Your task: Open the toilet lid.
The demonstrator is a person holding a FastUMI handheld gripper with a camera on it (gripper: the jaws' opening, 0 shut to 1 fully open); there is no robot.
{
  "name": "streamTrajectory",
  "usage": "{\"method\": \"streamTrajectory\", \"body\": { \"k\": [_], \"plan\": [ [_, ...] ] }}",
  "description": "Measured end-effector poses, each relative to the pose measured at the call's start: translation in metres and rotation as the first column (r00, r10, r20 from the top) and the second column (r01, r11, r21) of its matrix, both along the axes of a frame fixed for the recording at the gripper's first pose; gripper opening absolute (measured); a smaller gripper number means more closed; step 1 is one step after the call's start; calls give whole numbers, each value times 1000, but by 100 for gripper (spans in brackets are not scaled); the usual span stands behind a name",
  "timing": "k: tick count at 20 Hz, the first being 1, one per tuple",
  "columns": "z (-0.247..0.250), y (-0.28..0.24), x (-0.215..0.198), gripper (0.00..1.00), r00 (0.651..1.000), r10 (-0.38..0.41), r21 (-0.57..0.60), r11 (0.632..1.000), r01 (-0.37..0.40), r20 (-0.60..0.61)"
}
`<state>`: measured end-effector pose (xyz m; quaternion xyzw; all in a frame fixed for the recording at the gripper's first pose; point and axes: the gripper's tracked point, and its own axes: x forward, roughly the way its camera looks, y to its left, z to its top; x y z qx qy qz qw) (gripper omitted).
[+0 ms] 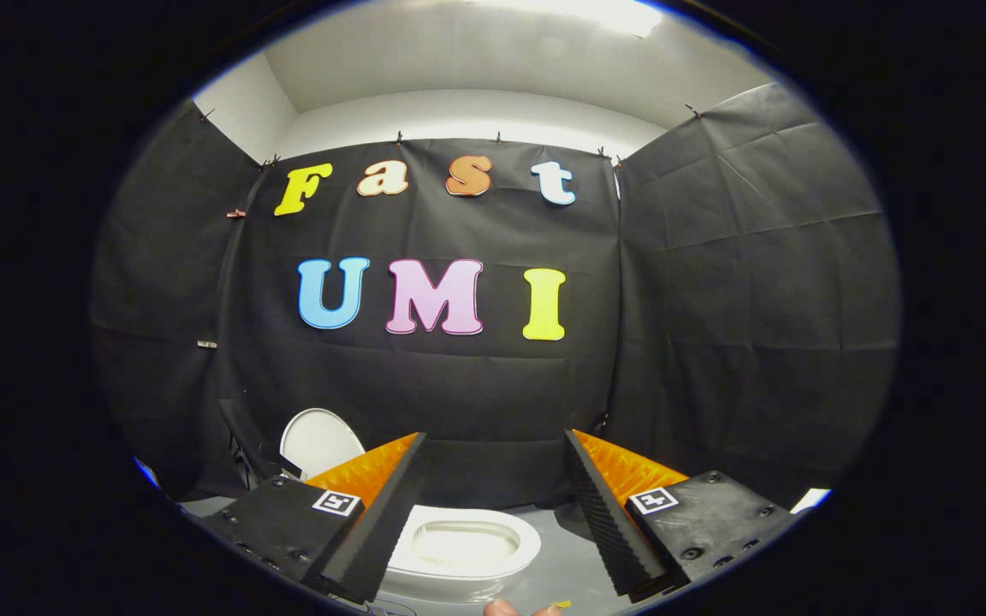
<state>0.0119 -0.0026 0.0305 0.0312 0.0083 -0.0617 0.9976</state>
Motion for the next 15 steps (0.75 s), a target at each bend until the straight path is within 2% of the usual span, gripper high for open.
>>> {"method": "streamTrajectory", "body": {
  "k": [15],
  "plan": [
    [0,-1,0,98,1000,0,4,1000,0,2]
  ]
}}
